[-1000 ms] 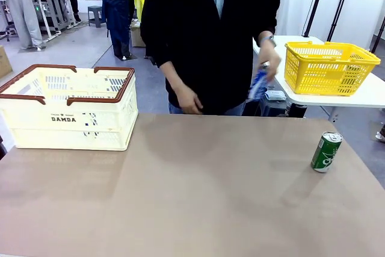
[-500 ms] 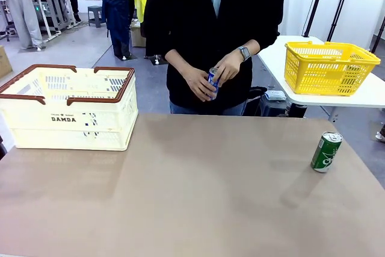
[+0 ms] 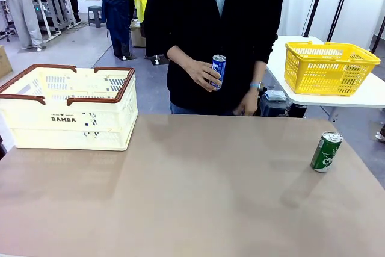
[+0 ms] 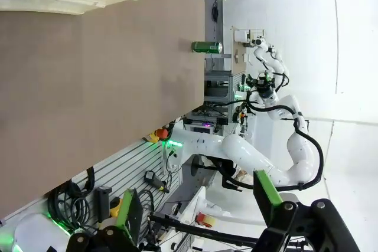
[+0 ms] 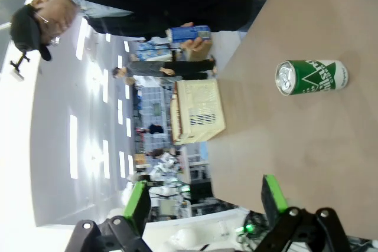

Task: Place the drinks into the Shopping basket.
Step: Pick up one drink and place it into the Shopping basket.

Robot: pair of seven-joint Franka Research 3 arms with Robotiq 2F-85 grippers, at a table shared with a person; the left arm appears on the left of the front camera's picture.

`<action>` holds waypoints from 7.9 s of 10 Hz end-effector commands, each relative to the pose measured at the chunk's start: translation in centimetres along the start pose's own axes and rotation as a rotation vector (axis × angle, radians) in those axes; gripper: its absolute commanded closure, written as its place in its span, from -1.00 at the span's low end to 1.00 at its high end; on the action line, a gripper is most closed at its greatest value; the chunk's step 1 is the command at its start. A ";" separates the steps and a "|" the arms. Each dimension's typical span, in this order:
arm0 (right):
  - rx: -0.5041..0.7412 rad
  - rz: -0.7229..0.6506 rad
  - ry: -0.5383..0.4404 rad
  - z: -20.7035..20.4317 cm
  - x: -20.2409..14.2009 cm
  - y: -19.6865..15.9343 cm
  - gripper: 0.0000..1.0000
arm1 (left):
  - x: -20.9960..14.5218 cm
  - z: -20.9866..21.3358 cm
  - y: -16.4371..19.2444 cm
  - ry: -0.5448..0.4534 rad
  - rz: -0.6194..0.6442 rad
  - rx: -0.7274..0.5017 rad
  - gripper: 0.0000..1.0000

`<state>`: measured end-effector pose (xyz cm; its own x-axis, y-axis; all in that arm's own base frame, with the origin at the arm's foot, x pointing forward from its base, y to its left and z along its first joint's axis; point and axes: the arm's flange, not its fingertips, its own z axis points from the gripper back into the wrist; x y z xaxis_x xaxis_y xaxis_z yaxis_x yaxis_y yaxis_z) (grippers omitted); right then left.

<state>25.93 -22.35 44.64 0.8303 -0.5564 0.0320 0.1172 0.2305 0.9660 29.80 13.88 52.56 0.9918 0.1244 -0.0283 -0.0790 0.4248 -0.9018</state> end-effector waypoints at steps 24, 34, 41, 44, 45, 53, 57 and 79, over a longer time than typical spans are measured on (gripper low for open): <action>-0.742 0.302 0.338 -9.3 10.0 5.7 -1.00 | -0.2 0.0 -0.1 0.001 0.011 -0.016 -1.00; -0.869 0.309 0.264 -10.6 11.6 5.9 -1.00 | -0.2 0.0 -0.1 0.001 0.011 -0.016 -1.00; -0.834 0.344 0.258 -11.4 11.0 4.8 -1.00 | -0.2 0.0 -0.1 0.001 0.011 -0.016 -1.00; -0.951 0.508 0.376 -19.8 8.5 7.4 -1.00 | -0.2 0.0 -0.1 0.001 0.011 -0.016 -1.00; -1.002 0.561 0.398 -21.8 7.7 7.9 -1.00 | -0.2 0.0 -0.1 0.001 0.011 -0.016 -1.00; -1.205 0.649 0.451 -27.1 6.7 4.2 -1.00 | -0.2 0.0 -0.1 0.001 0.011 -0.016 -1.00; -1.136 0.605 0.442 -28.9 6.2 1.8 -1.00 | -0.2 0.0 -0.1 0.001 0.011 -0.016 -1.00; -1.135 0.426 0.449 -28.9 3.4 11.8 1.00 | -0.2 0.0 -0.1 0.001 0.011 -0.016 -1.00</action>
<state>45.82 -0.25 45.05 0.9990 0.0370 -0.0239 -0.0339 0.9926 0.1164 29.80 13.95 52.41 0.9913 0.1268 -0.0346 -0.0858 0.4250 -0.9011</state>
